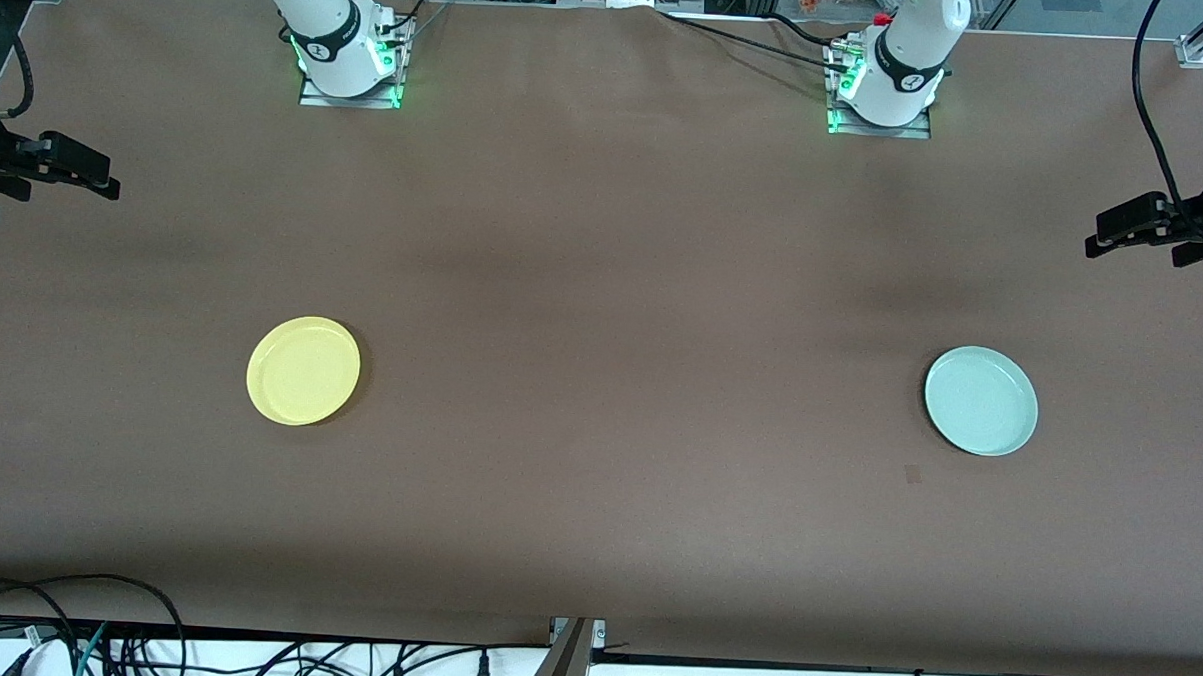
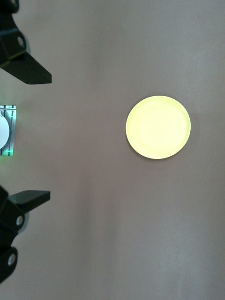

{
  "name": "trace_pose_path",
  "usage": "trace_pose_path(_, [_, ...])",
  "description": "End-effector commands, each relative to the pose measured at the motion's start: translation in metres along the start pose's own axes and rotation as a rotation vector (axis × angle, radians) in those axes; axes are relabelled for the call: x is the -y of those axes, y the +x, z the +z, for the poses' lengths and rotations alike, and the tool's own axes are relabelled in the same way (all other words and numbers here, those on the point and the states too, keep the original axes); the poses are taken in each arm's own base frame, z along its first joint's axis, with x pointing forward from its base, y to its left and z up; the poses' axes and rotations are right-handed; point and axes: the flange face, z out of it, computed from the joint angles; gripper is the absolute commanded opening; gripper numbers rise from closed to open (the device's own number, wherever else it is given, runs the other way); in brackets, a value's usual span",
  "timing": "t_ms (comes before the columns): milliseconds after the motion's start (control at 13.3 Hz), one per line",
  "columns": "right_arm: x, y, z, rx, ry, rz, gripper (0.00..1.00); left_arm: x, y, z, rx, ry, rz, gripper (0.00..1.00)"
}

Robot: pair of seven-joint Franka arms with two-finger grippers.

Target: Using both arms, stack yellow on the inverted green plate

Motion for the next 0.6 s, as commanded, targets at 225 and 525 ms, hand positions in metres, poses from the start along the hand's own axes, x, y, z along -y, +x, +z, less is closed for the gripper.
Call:
trace_pose_path(225, [-0.0018,0.0018,-0.0038,-0.009,0.015,0.001,1.0,-0.0086,-0.0021,-0.0169,-0.026,-0.009,-0.017,1.0])
trace_pose_path(525, [-0.0018,0.0018,-0.0038,-0.009,0.015,0.006,1.0,-0.0075,-0.0016,-0.0161,-0.024,-0.007,-0.017,1.0])
